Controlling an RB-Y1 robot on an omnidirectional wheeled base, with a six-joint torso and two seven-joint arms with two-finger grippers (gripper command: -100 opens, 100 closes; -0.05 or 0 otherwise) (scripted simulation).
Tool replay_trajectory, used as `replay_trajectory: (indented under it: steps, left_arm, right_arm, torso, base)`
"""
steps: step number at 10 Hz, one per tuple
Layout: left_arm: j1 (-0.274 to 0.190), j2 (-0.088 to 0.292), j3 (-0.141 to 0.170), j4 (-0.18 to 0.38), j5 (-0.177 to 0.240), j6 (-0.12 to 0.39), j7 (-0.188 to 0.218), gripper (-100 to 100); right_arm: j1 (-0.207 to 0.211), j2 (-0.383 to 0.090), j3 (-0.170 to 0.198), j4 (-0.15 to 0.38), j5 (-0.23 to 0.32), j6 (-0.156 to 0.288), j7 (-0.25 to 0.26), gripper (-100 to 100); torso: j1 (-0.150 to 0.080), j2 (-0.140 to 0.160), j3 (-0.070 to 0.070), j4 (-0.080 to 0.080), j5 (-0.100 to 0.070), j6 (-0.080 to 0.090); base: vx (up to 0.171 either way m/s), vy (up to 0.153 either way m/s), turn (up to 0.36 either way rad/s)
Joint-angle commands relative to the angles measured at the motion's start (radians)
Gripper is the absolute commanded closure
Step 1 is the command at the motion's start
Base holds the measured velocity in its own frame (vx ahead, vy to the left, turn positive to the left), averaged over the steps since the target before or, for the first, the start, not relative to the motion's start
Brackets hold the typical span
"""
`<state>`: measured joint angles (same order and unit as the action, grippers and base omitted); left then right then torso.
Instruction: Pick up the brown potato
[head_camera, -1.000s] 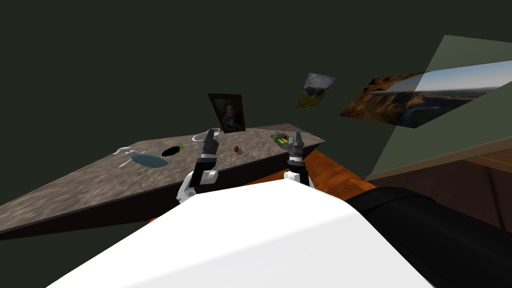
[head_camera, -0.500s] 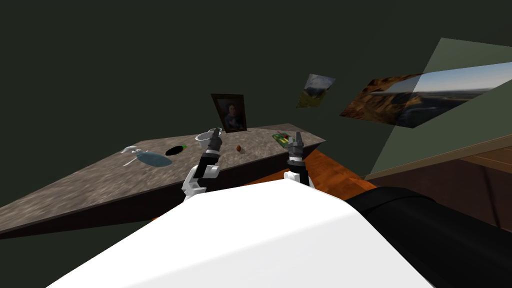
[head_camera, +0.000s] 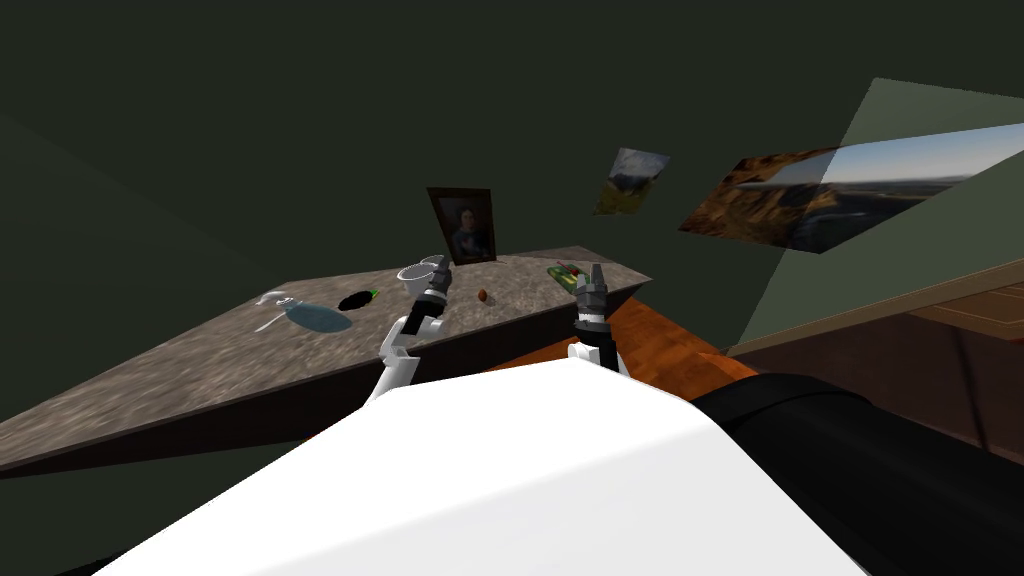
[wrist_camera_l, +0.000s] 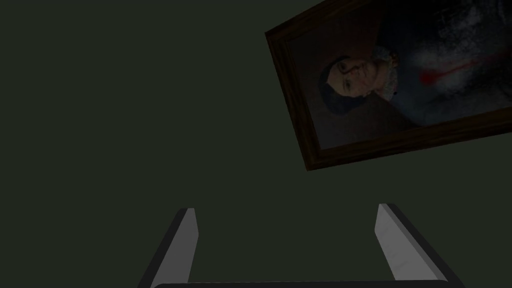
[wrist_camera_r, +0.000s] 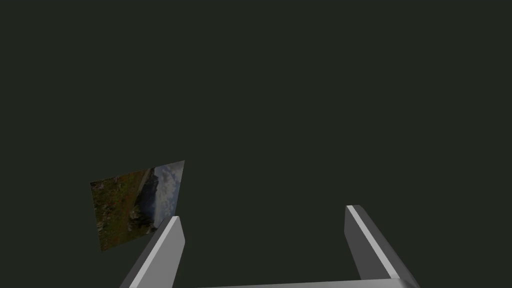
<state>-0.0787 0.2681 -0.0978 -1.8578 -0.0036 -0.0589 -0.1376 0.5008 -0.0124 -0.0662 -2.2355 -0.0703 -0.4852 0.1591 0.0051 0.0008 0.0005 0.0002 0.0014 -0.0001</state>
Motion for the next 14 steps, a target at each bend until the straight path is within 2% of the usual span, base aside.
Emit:
replay_trajectory:
  steps: [1, 2, 3, 4, 5, 6, 8, 9, 10, 13, 14]
  left_arm:
    - [-0.030, 0.003, -0.001, 0.016, 0.002, 0.010, -0.002, -100]
    - [-0.069, 0.016, -0.009, 0.061, 0.012, 0.058, -0.017, -100]
    - [-0.096, 0.016, -0.009, 0.073, 0.012, 0.061, -0.017, -100]
    - [-0.127, 0.028, -0.017, 0.105, 0.022, 0.105, -0.033, -100]
    - [-0.160, 0.028, -0.017, 0.131, 0.022, 0.113, -0.033, -100]
    - [-0.192, 0.040, -0.023, 0.170, 0.032, 0.148, -0.049, -100]
    - [-0.228, 0.040, -0.023, 0.191, 0.032, 0.165, -0.049, -100]
    - [-0.267, 0.051, -0.028, 0.237, 0.042, 0.210, -0.067, -100]
    - [-0.294, 0.051, -0.028, 0.252, 0.042, 0.218, -0.067, -100]
    - [-0.385, 0.069, -0.033, 0.347, 0.063, 0.305, -0.106, -100]
    - [-0.418, 0.069, -0.033, 0.378, 0.063, 0.324, -0.106, -100]
  right_arm:
    - [0.000, 0.000, 0.000, 0.000, 0.000, 0.000, 0.000, 0]
    - [0.000, 0.000, 0.000, 0.000, 0.000, 0.000, 0.000, 0]
    - [0.000, 0.000, 0.000, 0.000, 0.000, 0.000, 0.000, 0]
    - [0.000, 0.000, 0.000, 0.000, 0.000, 0.000, 0.000, 0]
    - [0.000, 0.000, 0.000, 0.000, 0.000, 0.000, 0.000, 0]
    - [0.000, 0.000, 0.000, 0.000, 0.000, 0.000, 0.000, 0]
    - [0.000, 0.000, 0.000, 0.000, 0.000, 0.000, 0.000, 0]
    - [0.000, 0.000, 0.000, 0.000, 0.000, 0.000, 0.000, 0]
    - [0.000, 0.000, 0.000, 0.000, 0.000, 0.000, 0.000, 0]
    - [0.000, 0.000, 0.000, 0.000, 0.000, 0.000, 0.000, 0]
    - [0.000, 0.000, 0.000, 0.000, 0.000, 0.000, 0.000, 0]
  torso:
    - [0.000, 0.000, 0.000, 0.000, 0.000, 0.000]
    - [-0.003, 0.000, 0.000, 0.000, -0.001, 0.000]
    - [-0.002, 0.000, 0.000, 0.000, -0.001, 0.000]
    - [-0.002, 0.000, 0.000, 0.000, -0.001, 0.000]
    - [0.000, 0.000, 0.000, 0.000, 0.000, 0.000]
    - [-0.001, 0.000, 0.000, 0.000, 0.000, 0.000]
    - [-0.001, 0.000, 0.000, 0.000, 0.000, 0.000]
    - [-0.003, -0.001, 0.000, 0.000, -0.001, 0.000]
    - [-0.003, 0.000, 0.000, 0.000, -0.001, 0.000]
    - [-0.002, 0.000, 0.000, 0.000, 0.000, 0.000]
    - [-0.001, -0.001, 0.000, 0.000, 0.000, 0.000]
  base:
    - [-0.006, 0.026, -0.003]
    - [-0.014, 0.043, -0.030]
    - [-0.016, 0.052, -0.022]
    - [-0.022, 0.084, -0.045]
    - [-0.025, 0.077, -0.028]
    - [-0.020, 0.073, -0.039]
    - [-0.009, 0.046, -0.015]
    - [-0.018, 0.047, -0.054]
    - [-0.014, 0.059, -0.037]
    - [-0.017, 0.064, -0.058]
    - [-0.008, 0.057, -0.044]
